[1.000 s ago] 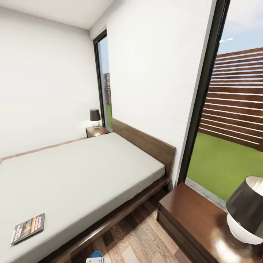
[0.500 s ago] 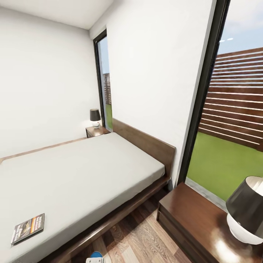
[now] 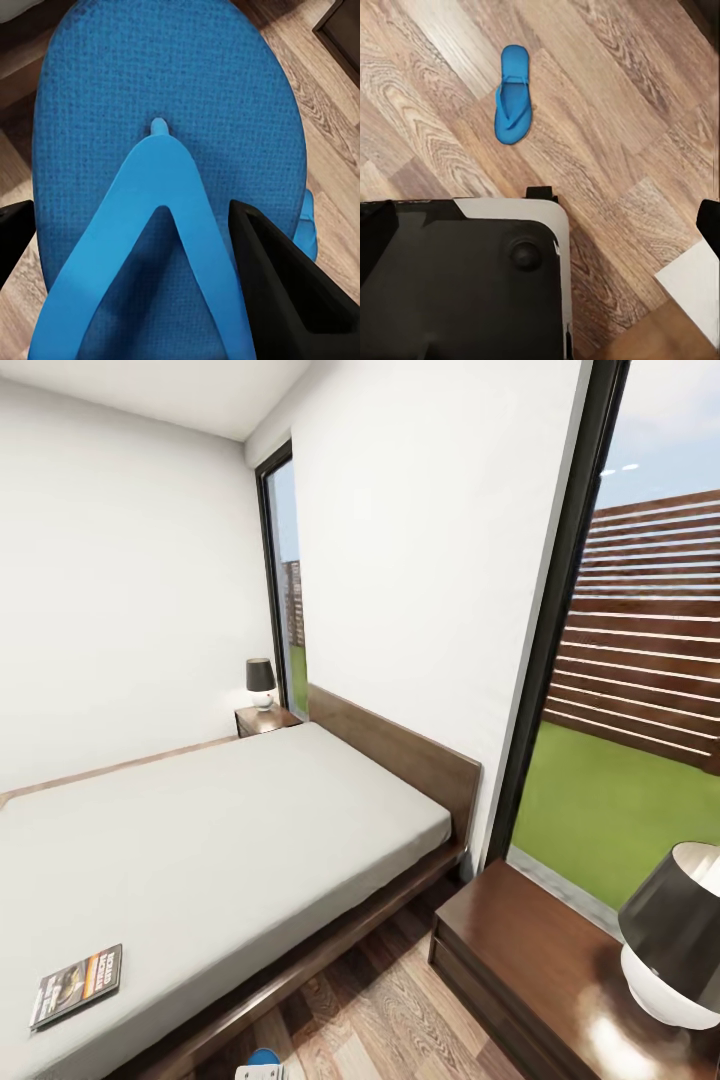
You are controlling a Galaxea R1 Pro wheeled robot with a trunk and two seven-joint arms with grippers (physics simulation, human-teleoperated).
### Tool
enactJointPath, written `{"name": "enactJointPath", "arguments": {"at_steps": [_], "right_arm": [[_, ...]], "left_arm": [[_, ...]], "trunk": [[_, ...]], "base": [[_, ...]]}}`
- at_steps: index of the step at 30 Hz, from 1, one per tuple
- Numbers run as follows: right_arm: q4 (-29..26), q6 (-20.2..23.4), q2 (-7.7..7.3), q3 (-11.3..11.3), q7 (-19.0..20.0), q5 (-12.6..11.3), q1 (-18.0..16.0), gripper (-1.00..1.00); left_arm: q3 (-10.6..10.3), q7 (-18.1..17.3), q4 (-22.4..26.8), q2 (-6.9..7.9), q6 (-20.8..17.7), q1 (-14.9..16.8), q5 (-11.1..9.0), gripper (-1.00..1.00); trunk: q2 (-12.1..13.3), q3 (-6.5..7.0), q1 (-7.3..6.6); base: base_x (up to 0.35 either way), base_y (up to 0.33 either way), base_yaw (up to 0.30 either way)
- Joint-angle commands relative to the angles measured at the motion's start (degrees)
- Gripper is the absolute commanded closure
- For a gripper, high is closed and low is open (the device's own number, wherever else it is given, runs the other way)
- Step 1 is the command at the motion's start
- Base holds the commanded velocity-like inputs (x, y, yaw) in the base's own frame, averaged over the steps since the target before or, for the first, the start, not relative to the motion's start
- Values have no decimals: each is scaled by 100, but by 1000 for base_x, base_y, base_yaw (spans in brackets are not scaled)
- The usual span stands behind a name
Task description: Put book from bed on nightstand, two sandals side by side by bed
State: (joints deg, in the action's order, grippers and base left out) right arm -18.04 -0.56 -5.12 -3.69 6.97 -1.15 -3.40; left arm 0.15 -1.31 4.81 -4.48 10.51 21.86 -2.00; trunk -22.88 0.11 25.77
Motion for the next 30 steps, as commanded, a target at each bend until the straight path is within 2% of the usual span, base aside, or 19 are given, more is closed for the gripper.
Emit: {"name": "enactJointPath", "arguments": {"at_steps": [1,4,5,9,15,22,30], "right_arm": [[3,3,15,-40,-64,-14,-48,-100],[-1,22,53,-42,-404,-23,-180,-100],[-3,34,122,-40,-572,-24,-282,-100],[18,327,279,-21,-764,-20,-554,-100],[8,1200,503,18,-876,-7,-922,-100],[12,1527,626,30,-933,-7,-1165,-100],[145,1638,775,35,-956,3,-1273,-100]], "left_arm": [[3,-18,-7,0,21,2,-11,100],[3,-18,-7,0,21,2,-11,100],[3,-18,-7,0,21,2,-11,100],[3,-18,-7,0,21,2,-11,100],[3,-18,-6,0,21,2,-13,100],[3,-18,-6,0,21,2,-17,100],[6,-18,-6,0,21,2,-20,100]], "trunk": [[-4,-2,2],[-4,-2,2],[-4,-2,2],[-4,-2,2],[-4,-2,2],[-4,-2,2],[-4,-2,2]], "base": [[0,0,0],[0,0,0],[0,0,0],[0,0,0],[0,0,0],[0,0,0],[0,0,0]]}}
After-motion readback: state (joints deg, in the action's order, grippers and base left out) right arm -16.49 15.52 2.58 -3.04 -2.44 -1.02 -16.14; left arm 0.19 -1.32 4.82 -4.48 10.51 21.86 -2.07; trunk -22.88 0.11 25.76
